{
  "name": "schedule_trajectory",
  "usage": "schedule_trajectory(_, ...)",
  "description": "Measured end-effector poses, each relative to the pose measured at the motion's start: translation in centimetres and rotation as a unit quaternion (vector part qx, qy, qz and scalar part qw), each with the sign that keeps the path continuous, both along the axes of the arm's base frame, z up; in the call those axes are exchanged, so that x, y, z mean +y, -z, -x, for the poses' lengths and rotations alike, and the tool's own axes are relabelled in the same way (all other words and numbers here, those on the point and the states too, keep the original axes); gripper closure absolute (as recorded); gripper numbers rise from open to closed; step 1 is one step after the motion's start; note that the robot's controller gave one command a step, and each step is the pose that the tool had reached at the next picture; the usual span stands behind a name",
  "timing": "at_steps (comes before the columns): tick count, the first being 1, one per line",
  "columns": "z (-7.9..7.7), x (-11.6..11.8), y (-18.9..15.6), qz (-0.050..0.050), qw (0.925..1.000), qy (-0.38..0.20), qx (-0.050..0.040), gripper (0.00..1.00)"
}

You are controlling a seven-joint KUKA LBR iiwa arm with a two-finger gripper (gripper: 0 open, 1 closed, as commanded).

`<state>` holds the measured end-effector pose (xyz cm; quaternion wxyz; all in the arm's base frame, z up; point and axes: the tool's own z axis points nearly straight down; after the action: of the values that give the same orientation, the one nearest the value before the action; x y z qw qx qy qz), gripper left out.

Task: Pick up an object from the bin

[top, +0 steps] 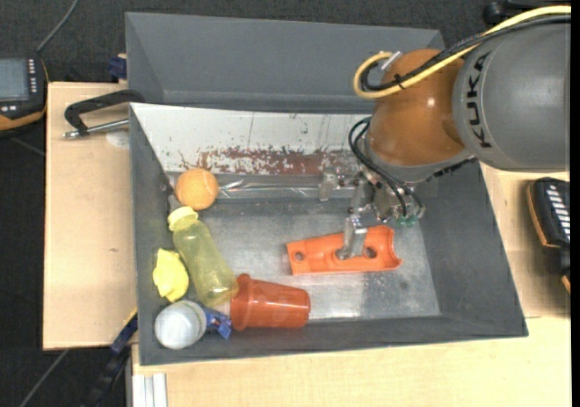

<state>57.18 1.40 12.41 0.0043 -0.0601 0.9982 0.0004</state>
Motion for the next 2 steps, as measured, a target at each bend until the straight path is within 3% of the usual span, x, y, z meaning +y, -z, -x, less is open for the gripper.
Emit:
schedule_trajectory(1,1.42,-2.55,5.33,0.000,0.9975,-0.071,0.0025,1.00)
schedule_trajectory(2,1.42,-2.55,5.33,0.000,0.9975,-0.071,0.0025,1.00)
